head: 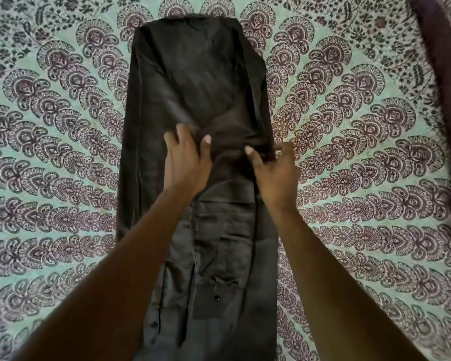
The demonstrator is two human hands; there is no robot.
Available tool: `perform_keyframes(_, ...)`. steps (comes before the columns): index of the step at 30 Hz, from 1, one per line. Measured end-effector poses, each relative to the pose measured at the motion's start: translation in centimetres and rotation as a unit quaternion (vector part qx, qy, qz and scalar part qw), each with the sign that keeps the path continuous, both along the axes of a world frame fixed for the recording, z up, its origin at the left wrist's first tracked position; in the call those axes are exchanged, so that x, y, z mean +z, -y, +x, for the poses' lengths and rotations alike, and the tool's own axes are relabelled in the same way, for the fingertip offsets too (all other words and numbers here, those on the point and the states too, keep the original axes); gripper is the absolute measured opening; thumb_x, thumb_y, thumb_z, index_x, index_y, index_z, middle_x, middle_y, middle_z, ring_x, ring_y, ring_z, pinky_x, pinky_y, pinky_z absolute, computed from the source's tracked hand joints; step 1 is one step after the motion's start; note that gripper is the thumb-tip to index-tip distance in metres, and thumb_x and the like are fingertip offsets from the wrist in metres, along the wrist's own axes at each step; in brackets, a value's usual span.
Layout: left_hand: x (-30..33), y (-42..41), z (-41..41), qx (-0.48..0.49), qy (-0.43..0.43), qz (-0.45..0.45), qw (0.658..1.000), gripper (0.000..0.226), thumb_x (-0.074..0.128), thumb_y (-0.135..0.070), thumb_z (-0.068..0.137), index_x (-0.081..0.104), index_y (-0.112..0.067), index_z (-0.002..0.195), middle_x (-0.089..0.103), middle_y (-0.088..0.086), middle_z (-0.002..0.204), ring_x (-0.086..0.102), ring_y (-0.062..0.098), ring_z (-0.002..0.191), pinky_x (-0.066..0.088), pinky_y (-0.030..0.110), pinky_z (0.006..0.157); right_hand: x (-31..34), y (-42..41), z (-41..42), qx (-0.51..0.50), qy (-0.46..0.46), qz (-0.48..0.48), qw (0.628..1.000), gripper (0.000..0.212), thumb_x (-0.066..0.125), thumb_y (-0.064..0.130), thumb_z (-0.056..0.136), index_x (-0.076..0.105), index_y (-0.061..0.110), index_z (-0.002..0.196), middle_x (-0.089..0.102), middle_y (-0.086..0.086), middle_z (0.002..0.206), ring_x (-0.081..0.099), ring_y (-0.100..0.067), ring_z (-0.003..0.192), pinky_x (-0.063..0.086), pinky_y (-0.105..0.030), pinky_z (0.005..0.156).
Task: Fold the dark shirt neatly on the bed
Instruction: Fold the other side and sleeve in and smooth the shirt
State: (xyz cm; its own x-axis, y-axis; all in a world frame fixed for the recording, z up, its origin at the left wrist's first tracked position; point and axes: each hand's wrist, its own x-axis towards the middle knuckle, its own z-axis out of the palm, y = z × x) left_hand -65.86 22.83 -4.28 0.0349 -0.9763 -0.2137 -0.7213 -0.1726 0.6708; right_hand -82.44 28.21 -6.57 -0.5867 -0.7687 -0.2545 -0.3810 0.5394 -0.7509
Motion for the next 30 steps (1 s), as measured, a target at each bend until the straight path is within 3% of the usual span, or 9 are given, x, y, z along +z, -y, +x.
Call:
perform_keyframes(4, 0.0, -4.1, 1.6, 0.037, -0.077, 0.100, 0.991, 0.057, 0.062, -0.052, 0.098, 0.038, -0.015, 0.134, 0.059, 0.007, 0.128, 0.057, 0.026, 0.117, 0.038, 0.029, 0.086, -0.6, -3.2, 0.7, 0.025, 0.067, 0.026, 0.997, 0.072, 0.090, 0.054, 0.070, 0.049, 0.027, 0.124, 0.071, 0.005, 0.078, 0.072, -0.015, 0.078, 0.059, -0.044, 0.081)
perform_keyframes(8, -0.9, -7.2, 3.1, 0.065, -0.101, 0.141, 0.983, 0.058, 0.071, -0.026, 0.097, 0.036, -0.017, 0.143, 0.062, -0.011, 0.090, 0.063, 0.005, 0.085, 0.044, 0.011, 0.067, -0.9, -6.0, 2.4, 0.095, 0.080, 0.041, 0.991, 0.077, 0.093, 0.030, 0.071, 0.045, 0.032, 0.132, 0.071, -0.004, 0.090, 0.072, -0.022, 0.081, 0.060, -0.046, 0.079)
perform_keyframes(10, -1.1, -8.3, 3.7, 0.048, -0.087, 0.134, 0.986, 0.058, 0.070, -0.021, 0.098, 0.036, -0.020, 0.145, 0.062, -0.010, 0.086, 0.057, -0.003, 0.077, 0.040, 0.009, 0.060, -0.6, -7.6, 2.9, 0.106, 0.093, 0.039, 0.989, 0.073, 0.091, 0.016, 0.075, 0.046, 0.027, 0.132, 0.071, -0.012, 0.088, 0.070, -0.019, 0.073, 0.059, -0.042, 0.072)
perform_keyframes(13, -0.7, -9.8, 4.6, 0.023, -0.077, 0.139, 0.987, 0.064, 0.072, -0.028, 0.097, 0.033, -0.020, 0.148, 0.059, -0.010, 0.090, 0.058, 0.007, 0.078, 0.042, 0.005, 0.059, 0.2, -10.0, 3.0, 0.080, 0.067, 0.049, 0.993, 0.069, 0.089, 0.015, 0.079, 0.049, 0.021, 0.135, 0.060, -0.005, 0.074, 0.057, -0.007, 0.059, 0.047, -0.022, 0.059)
perform_keyframes(17, -0.9, -11.2, 6.0, -0.035, -0.029, 0.131, 0.990, 0.072, 0.077, -0.024, 0.091, 0.031, -0.026, 0.147, 0.061, -0.003, 0.092, 0.067, 0.029, 0.090, 0.057, 0.040, 0.081, 1.1, -13.0, 2.6, 0.099, 0.059, 0.068, 0.991, 0.095, 0.094, 0.021, 0.073, 0.040, 0.021, 0.151, 0.063, 0.011, 0.073, 0.063, 0.007, 0.065, 0.042, -0.001, 0.064)
perform_keyframes(20, -0.6, -12.2, 6.5, -0.049, -0.036, 0.135, 0.989, 0.067, 0.075, -0.015, 0.092, 0.033, -0.026, 0.143, 0.059, -0.006, 0.088, 0.069, 0.033, 0.094, 0.057, 0.041, 0.084, 1.3, -15.1, 2.8, 0.130, 0.082, 0.103, 0.983, 0.110, 0.095, 0.016, 0.070, 0.030, 0.026, 0.158, 0.065, 0.009, 0.059, 0.066, 0.005, 0.062, 0.045, -0.003, 0.063)
perform_keyframes(22, -0.4, -12.9, 6.7, -0.059, -0.045, 0.137, 0.988, 0.069, 0.078, -0.020, 0.091, 0.034, -0.026, 0.143, 0.061, -0.008, 0.091, 0.068, 0.029, 0.095, 0.052, 0.034, 0.080, 1.1, -16.4, 3.3, 0.136, 0.084, 0.124, 0.979, 0.117, 0.095, 0.016, 0.069, 0.024, 0.029, 0.161, 0.070, 0.019, 0.064, 0.068, 0.003, 0.060, 0.046, -0.005, 0.062)
perform_keyframes(26, -0.4, -14.3, 7.2, -0.124, -0.033, 0.199, 0.972, 0.092, 0.089, -0.030, 0.080, 0.027, -0.033, 0.149, 0.057, 0.009, 0.136, 0.061, 0.032, 0.122, 0.054, 0.044, 0.097, 1.4, -18.4, 4.0, 0.124, 0.091, 0.162, 0.975, 0.124, 0.094, 0.011, 0.068, 0.018, 0.034, 0.162, 0.070, 0.016, 0.061, 0.067, 0.000, 0.055, 0.051, -0.009, 0.063)
perform_keyframes(30, -0.1, -16.4, 7.7, -0.192, -0.004, 0.207, 0.959, 0.101, 0.087, -0.016, 0.080, 0.023, -0.042, 0.154, 0.032, 0.001, 0.142, 0.055, 0.032, 0.127, 0.052, 0.052, 0.107, 1.7, -20.8, 4.1, 0.077, 0.161, 0.185, 0.966, 0.135, 0.093, 0.003, 0.065, 0.008, 0.041, 0.164, 0.074, 0.001, 0.070, 0.073, -0.014, 0.061, 0.065, -0.041, 0.071)
